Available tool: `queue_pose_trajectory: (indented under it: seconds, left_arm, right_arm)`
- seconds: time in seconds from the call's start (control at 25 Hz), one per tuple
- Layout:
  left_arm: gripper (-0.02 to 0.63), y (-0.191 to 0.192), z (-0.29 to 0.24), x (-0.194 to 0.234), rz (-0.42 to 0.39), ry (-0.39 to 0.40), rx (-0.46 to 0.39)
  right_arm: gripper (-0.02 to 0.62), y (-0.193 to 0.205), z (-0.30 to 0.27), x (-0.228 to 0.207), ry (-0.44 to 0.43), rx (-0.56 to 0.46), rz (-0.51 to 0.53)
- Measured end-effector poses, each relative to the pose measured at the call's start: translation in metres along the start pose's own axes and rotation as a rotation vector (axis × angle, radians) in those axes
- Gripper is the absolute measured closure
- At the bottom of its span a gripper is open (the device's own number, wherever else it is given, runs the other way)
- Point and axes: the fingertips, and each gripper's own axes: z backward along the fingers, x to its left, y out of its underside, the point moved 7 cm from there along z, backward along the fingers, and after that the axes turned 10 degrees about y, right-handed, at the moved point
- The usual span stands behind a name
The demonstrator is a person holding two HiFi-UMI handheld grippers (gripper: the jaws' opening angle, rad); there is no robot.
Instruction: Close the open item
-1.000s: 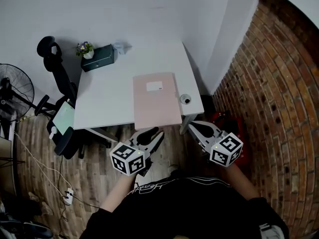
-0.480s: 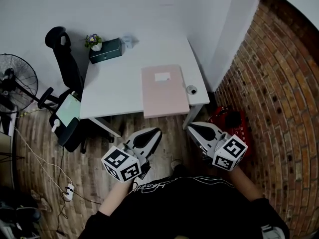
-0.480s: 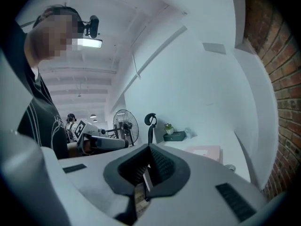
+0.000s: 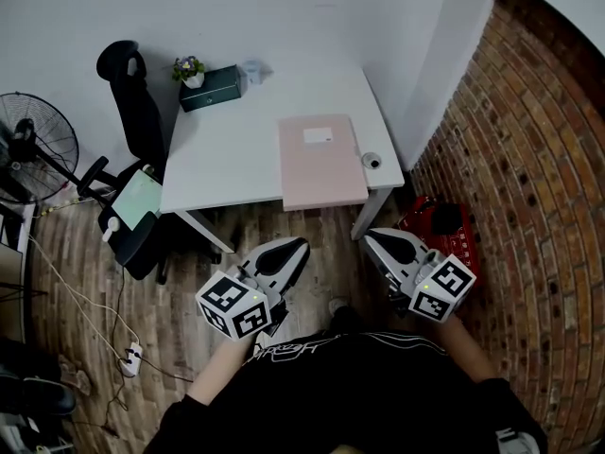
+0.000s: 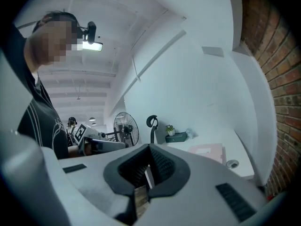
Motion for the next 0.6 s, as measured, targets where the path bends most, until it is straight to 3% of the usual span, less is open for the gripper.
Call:
queue_pose_trajectory:
  seconds: [0.6]
  left_arm:
    - [0.563,0.002,0.007,-0.007,-0.045,-0.002,0.040]
  right_arm:
    - [0.593,0.008,0.010,0.009,0.032,-0.011,0.000]
